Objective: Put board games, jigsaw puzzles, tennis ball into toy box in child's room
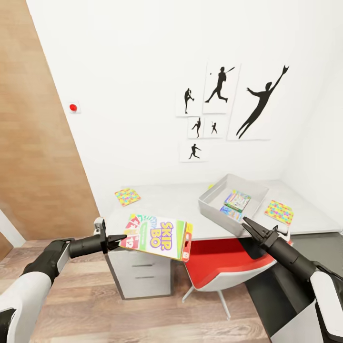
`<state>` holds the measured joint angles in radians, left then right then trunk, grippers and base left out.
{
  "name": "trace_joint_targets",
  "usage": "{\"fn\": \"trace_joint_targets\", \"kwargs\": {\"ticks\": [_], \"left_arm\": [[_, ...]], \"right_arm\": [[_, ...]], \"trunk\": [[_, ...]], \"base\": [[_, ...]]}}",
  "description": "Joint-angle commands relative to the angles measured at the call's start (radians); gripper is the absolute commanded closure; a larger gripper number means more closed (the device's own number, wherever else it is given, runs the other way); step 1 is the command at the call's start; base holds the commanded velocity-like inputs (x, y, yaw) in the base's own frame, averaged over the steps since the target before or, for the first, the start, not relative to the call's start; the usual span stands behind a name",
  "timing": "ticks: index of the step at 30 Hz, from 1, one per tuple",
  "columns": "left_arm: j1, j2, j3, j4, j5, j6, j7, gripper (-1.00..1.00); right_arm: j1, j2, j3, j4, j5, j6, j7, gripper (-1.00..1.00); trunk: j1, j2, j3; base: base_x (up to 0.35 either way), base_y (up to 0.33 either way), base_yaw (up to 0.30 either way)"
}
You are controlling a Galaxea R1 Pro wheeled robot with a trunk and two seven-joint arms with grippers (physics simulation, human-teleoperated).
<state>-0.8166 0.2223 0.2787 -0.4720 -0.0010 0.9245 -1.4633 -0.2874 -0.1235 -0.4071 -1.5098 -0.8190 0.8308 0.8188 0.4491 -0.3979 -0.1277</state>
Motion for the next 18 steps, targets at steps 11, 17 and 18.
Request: {"fn": "trace_joint_targets", "kwargs": {"ticks": [11,17,18], "left_arm": [[-0.001,0.000,0.002,0.000,-0.001,0.010,0.001,1.00],[-0.001,0.001,0.002,0.000,-0.001,0.009,-0.002,1.00],[-0.001,0.001,0.002,0.000,-0.001,0.008,-0.002,1.00]], "right_arm": [[-0.001,0.000,0.000,0.000,-0.002,0.005,0.002,-1.00],[-0.001,0.000,0.000,0.000,-0.002,0.005,0.002,-1.00],[-0.001,0.000,0.000,0.000,-0.002,0.005,0.002,-1.00]], "trunk": [[0.001,-0.002,-0.002],[0.001,-0.002,-0.002],[0.001,-0.002,-0.002]], "base": [[0.249,-0.232,0.050],[0.208,-0.179,0.075],[0.073,-0.080,0.018]]}}
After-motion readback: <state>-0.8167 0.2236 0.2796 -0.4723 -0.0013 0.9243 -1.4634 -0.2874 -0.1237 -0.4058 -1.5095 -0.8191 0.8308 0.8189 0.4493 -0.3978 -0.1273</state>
